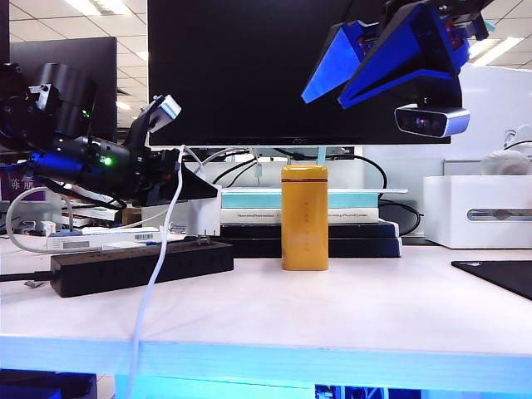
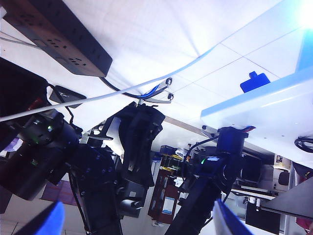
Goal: Plug the white charger into the left socket.
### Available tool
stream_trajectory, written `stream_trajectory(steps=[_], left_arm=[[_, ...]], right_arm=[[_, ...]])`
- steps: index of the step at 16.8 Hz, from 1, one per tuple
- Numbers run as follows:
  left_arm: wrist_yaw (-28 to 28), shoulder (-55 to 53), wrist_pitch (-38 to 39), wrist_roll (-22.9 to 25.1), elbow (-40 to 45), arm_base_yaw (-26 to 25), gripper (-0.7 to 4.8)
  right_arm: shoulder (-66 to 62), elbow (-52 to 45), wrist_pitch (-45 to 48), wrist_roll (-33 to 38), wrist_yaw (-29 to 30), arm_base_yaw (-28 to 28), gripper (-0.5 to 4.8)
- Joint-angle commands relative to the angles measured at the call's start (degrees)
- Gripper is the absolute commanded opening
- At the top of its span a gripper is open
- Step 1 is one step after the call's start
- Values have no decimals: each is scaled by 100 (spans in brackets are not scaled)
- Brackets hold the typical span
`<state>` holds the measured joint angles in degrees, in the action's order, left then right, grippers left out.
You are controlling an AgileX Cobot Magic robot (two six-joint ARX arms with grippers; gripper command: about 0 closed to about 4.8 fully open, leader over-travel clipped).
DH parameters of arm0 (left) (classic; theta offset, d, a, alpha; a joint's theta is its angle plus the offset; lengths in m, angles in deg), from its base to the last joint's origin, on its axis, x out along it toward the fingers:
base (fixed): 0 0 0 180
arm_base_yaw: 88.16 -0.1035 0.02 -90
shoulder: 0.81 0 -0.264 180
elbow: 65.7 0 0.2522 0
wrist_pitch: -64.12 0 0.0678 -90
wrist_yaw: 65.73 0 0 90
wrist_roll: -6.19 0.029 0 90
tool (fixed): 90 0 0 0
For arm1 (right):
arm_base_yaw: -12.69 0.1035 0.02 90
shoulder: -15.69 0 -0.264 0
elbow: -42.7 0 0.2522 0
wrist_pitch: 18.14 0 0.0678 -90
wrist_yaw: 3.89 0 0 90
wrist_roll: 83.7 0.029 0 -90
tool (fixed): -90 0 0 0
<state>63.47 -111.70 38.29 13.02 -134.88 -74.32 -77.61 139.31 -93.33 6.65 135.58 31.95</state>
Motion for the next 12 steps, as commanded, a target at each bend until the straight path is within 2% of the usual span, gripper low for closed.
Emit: stream_trajectory(steps=[1,2,5,8,12], left_arm=[[50,4,625,20,4,31,52],[50,4,874,22,4,31,52],[103,4,977,39,2,31,62],[339,4,1086,374,4,33,112],[345,4,1434,723,4,61,112]], right_arm=[[28,26,-2,-17,-7,0,399],[28,26,-2,-17,-7,0,399],[28,26,-2,-17,-4,0,399],[28,26,-2,-17,-4,0,399],[28,26,0,-15,-4,0,399]])
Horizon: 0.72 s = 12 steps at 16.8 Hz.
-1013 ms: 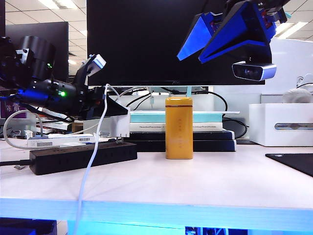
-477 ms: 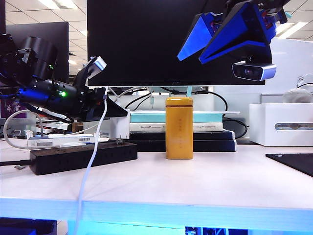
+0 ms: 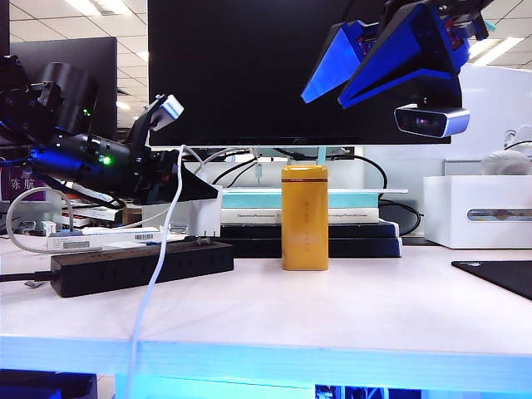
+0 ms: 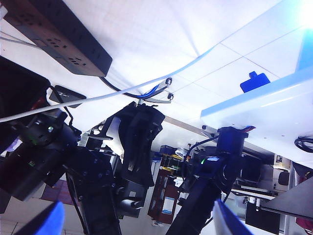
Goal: Plug the white charger into the left socket.
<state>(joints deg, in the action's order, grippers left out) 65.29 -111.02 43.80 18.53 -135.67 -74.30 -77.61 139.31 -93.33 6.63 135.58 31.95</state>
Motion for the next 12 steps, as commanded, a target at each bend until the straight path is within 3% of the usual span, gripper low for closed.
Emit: stream_trajectory(steps=[1,3,12], left_arm=[[157,-63,1034,348,83,59,112],[50,-63,1325,599,83,59,113],[-286,-63,1547,612,201,63,117]], right_arm=[[28,26,0,-13,-4,-2,399],[28,26,2,-13,-4,-2,399],[28,26,20,-15,-4,-7,399]])
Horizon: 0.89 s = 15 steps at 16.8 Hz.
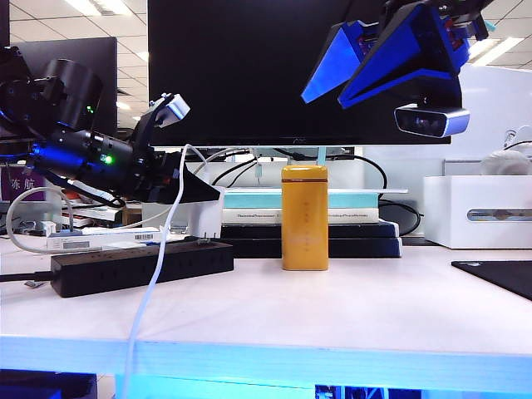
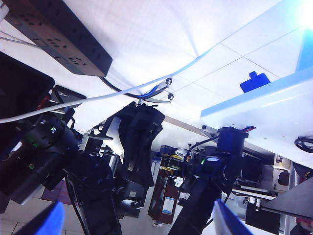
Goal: Plug the white charger into the left socket.
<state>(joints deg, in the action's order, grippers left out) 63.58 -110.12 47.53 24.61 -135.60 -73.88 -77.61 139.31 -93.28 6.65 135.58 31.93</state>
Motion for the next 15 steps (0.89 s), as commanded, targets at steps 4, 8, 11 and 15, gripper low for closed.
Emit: stream_trajectory(steps=[4,8,11,15], left_arm=[[-92,-151,1141,2,195,22,278],[-50,-149,1132,-22,195,22,279],[-48,-146,1045,-44,192,22,279],[-50,-125,905,-46,192,22,279]], right_arm=[[28,26,15,-17,-7,-4,399],[26,24,33,-22,0,-7,399],[26,24,31,-22,-7,-7,399],[26,24,31,-20,-4,-7,399]])
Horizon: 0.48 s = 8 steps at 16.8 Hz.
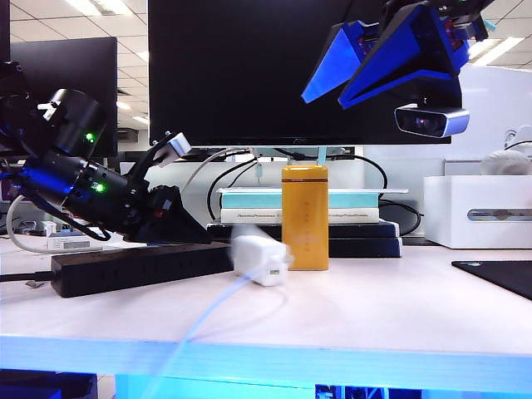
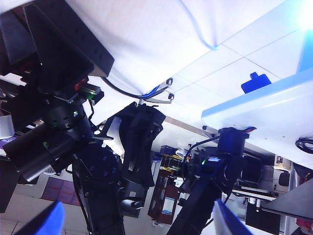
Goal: Plug the white charger into the left socket.
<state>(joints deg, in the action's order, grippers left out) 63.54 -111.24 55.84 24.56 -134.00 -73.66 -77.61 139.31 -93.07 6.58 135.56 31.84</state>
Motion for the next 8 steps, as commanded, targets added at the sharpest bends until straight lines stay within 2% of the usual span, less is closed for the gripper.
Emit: stream_trajectory(steps=[1,2,3,5,7,8], left_arm=[[-52,72,39,-35,33,-2,312],[-52,146,0,-28,33,-2,344],[-48,337,-81,131,33,0,401],[-44,627,-133,629,33,2,478],[-46,835,-131,1279,33,72,479],[48,920,-164,1794,33,177,479]], right_arm=[[26,24,9,-13,-2,2,399],[26,24,11,-15,-2,2,399],[26,24,13,-13,-2,2,399],[26,24,11,-13,-2,2,399],[26,24,11,-9,-4,2,399],[26,24,11,24,-9,2,399]])
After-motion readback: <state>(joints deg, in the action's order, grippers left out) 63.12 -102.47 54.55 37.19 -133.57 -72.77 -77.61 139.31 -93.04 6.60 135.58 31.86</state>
